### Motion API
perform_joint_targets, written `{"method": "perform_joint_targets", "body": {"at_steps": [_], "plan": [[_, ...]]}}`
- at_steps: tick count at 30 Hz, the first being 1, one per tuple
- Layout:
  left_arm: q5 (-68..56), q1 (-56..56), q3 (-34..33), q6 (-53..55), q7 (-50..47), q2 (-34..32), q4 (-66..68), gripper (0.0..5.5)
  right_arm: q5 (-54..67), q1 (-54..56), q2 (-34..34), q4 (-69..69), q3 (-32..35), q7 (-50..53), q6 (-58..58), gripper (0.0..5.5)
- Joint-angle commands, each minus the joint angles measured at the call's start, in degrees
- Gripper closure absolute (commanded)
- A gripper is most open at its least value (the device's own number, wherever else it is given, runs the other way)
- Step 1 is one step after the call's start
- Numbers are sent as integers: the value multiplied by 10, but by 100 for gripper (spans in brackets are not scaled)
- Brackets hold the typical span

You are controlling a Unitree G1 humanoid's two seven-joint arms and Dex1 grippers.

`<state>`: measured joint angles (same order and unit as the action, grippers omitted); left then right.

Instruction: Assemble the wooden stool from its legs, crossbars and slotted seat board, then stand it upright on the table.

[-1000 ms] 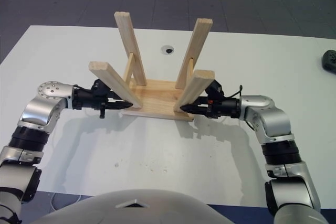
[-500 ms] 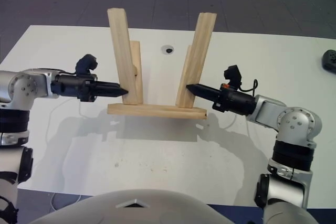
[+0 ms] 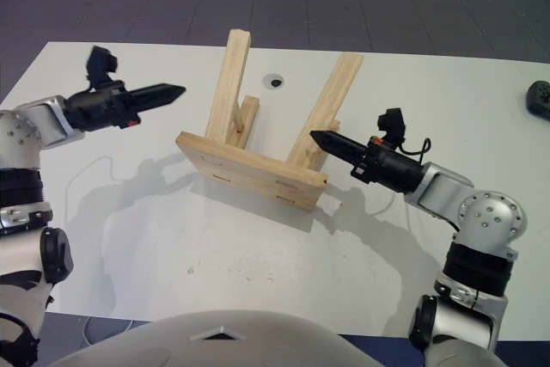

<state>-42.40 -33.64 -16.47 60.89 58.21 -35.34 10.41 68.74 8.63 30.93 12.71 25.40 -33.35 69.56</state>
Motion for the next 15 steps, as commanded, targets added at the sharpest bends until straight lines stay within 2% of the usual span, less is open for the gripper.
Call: {"method": "perform_joint_targets", "body": {"at_steps": [1, 4, 5, 7, 12, 15], "plan": [[42, 103, 35, -115, 81, -67, -112, 86, -133, -120, 76, 102, -18, -133, -162, 68], [85, 159, 63, -201, 121, -98, -144, 44, -250, -198, 98, 120, -36, -206, -313, 27], [89, 171, 69, -213, 132, -105, -151, 22, -266, -213, 99, 123, -38, -218, -338, 10], [113, 197, 96, -251, 152, -115, -158, 12, -292, -245, 112, 132, -49, -256, -376, 10], [191, 187, 193, -356, 155, -77, -127, 12, -370, -253, 120, 99, -132, -303, -459, 10], [267, 149, 240, -476, 123, -33, -56, 12, -413, -225, 110, 51, -177, -312, -511, 10]]}}
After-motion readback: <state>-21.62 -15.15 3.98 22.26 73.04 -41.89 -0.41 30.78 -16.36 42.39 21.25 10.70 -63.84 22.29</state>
